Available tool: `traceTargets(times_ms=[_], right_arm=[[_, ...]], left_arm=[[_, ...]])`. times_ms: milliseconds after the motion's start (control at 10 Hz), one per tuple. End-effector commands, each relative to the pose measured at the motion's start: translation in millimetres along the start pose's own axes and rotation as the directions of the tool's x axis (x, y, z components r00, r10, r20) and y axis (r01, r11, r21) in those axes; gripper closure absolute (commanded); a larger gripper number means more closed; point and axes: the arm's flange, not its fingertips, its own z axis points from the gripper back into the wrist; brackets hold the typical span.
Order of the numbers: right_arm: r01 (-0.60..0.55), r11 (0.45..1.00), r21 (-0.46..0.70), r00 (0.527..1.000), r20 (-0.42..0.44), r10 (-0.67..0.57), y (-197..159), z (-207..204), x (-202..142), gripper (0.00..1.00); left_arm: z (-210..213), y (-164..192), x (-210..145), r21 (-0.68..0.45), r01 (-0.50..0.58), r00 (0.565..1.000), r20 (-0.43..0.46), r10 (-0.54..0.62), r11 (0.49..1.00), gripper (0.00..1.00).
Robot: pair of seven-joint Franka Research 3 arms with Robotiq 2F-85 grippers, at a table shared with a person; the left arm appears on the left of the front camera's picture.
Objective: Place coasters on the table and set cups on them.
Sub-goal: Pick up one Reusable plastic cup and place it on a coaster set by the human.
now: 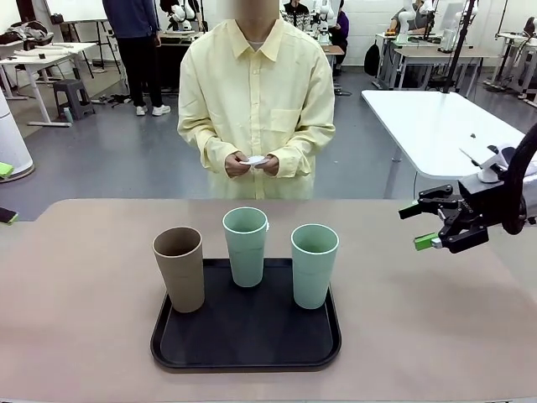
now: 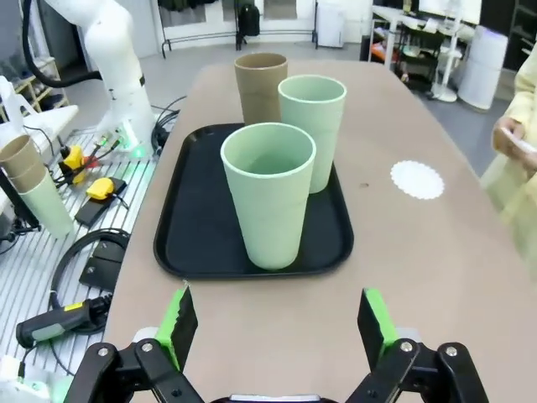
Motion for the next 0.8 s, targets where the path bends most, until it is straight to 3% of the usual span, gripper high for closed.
traceTargets(times_ms=[0,400,700], right_arm=[[-0.009,1.0,-0.012,1.0,0.01,0.009,4.0,4.4,3.2,0.0],[0.0,1.0,-0.006,1.0,-0.001,0.0,1.0,4.3,0.9,0.0],[-0.107,0.992,0.067,0.977,0.194,0.093,-16.4,-28.6,-21.1,0.0]], left_arm=[[0.8,0.9,-0.9,-0.011,0.019,1.0,-0.004,-0.019,1.0,0.0],[0.8,0.9,-0.9,-0.011,0.019,1.0,-0.004,-0.019,1.0,0.0],[0.8,0.9,-0.9,-0.011,0.019,1.0,-0.004,-0.019,1.0,0.0]])
